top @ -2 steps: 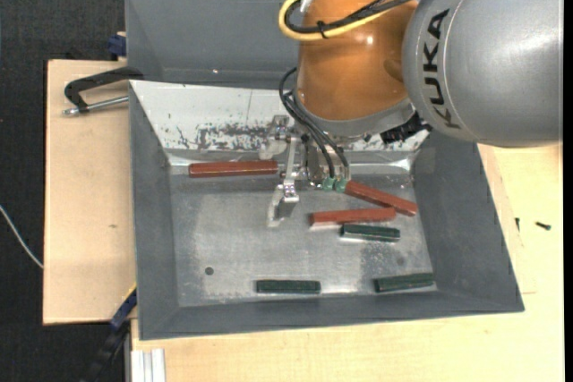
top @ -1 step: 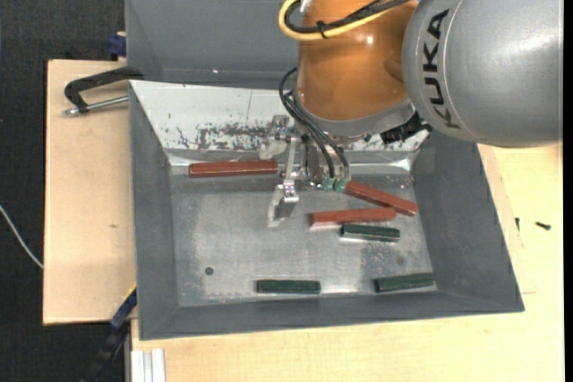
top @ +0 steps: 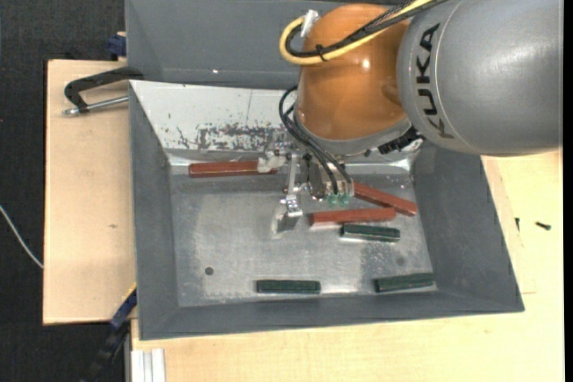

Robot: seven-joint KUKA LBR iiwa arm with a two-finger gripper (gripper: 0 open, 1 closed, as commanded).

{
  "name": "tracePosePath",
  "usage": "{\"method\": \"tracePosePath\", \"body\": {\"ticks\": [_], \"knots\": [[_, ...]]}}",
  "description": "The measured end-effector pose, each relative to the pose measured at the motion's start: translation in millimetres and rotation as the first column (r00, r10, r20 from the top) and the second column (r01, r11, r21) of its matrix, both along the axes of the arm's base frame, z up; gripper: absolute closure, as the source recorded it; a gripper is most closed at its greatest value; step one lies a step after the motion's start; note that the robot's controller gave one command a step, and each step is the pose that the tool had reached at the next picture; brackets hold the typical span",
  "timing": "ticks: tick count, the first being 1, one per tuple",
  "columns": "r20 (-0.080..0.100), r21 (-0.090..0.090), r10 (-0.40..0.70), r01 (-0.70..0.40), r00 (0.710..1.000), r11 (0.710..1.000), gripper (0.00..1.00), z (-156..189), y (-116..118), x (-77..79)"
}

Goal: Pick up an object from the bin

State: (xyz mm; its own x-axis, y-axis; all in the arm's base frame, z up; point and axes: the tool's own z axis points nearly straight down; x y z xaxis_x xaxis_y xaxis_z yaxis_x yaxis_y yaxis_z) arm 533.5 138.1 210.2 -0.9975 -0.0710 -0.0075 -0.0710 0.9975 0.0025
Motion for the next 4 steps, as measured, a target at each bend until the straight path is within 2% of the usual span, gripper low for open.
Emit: {"method": "tracePosePath", "body": {"ticks": [1,2,3,4], "knots": [[-0.002,0.0,0.038,-0.038,0.999,0.999,0.0,-58,-46,-4.3],[-0.004,-0.006,-0.019,0.018,1.0,1.0,0.0,-100,-71,12.1],[-0.007,0.0,0.016,-0.016,1.0,1.0,0.0,-101,-112,-8.5],[-0.001,-0.004,0.024,-0.024,1.0,1.0,0.0,-124,-140,17.4]]}}
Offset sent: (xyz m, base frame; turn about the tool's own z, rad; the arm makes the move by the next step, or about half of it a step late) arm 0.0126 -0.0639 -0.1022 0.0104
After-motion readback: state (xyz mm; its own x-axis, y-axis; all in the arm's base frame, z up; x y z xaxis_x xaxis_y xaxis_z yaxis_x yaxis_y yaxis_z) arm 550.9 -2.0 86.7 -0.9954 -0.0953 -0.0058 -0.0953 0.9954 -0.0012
